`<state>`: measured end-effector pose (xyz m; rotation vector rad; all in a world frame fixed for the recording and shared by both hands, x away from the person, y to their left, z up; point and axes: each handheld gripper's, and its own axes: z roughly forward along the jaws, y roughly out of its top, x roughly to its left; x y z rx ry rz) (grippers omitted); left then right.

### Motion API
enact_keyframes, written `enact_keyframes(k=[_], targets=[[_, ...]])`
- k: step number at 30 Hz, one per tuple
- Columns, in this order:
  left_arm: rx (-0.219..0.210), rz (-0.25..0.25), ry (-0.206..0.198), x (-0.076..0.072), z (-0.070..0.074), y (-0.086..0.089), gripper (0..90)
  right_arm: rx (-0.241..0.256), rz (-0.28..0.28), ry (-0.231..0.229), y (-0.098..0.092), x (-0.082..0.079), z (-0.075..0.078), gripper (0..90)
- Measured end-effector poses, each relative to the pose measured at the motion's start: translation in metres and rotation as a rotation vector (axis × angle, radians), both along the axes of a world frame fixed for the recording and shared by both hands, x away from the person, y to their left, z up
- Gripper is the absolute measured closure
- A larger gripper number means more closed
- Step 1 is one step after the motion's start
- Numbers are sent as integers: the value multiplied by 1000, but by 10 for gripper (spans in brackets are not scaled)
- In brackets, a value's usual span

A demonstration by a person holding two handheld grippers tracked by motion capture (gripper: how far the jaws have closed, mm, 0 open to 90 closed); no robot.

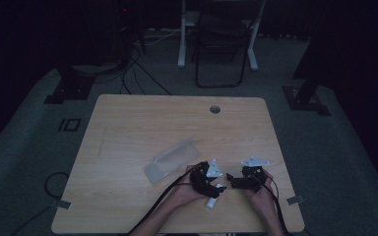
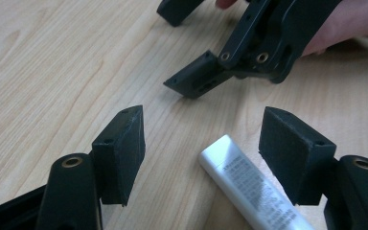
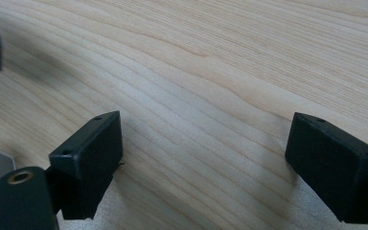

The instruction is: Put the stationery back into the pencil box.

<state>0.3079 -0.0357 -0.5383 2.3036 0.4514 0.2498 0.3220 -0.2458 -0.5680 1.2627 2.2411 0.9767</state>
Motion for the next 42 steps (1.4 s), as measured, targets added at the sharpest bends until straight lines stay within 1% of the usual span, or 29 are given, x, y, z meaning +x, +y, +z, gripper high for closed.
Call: enact_keyframes(k=[3, 8, 10, 11, 13, 14, 17, 22, 24, 26, 29, 31, 33, 35, 36, 37, 39, 40, 41, 42], targets=[[20, -2, -10, 1, -3, 1, 340, 0, 0, 0, 0, 0, 0, 126], [57, 20, -38, 2, -7, 6, 351, 0, 0, 0, 0, 0, 0, 125], [61, 25, -40, 2, -7, 8, 352, 0, 0, 0, 0, 0, 0, 126], [68, 50, -48, 3, -7, 15, 352, 0, 0, 0, 0, 0, 0, 126], [67, 73, -48, 3, -7, 23, 367, 0, -1, 1, 0, 0, 0, 126], [63, 82, -48, 3, -6, 28, 372, 1, -1, 1, 0, 0, 0, 126], [78, 103, -62, 4, -7, 38, 385, 0, -1, 2, 0, 0, 0, 126], [95, 118, -85, 0, -6, 51, 399, 0, -1, 1, 0, 0, 0, 126], [122, 136, -103, -3, -6, 56, 400, 0, -1, 1, 0, 0, 0, 126], [138, 144, -116, -6, -7, 60, 399, 0, -1, 1, 0, 0, 0, 126], [144, 143, -113, -12, -8, 68, 399, 0, 0, 0, 0, 0, 0, 126], [131, 145, -107, -17, -9, 74, 396, 0, -1, 0, 0, 0, 0, 126], [91, 146, -89, -20, -8, 82, 393, 0, -1, 0, 0, 0, 0, 126], [38, 141, -74, -23, -3, 90, 391, 0, -1, 1, 0, 0, 0, 126], [38, 141, -74, -23, -3, 90, 390, 0, -1, 1, 0, 0, 0, 126], [2, 121, -67, -26, 2, 96, 389, 0, -1, 1, 0, 0, 0, 126], [-14, 89, -61, -29, 5, 97, 384, 0, -1, 0, 0, 0, 0, 126], [-16, 64, -64, -32, 6, 97, 383, 0, -1, 1, 0, 0, 0, 126], [-16, 49, -62, -34, 6, 95, 381, 0, -1, 0, 0, 0, 0, 126], [-16, 49, -62, -34, 6, 95, 375, 0, -1, 0, 0, 0, 0, 126]])
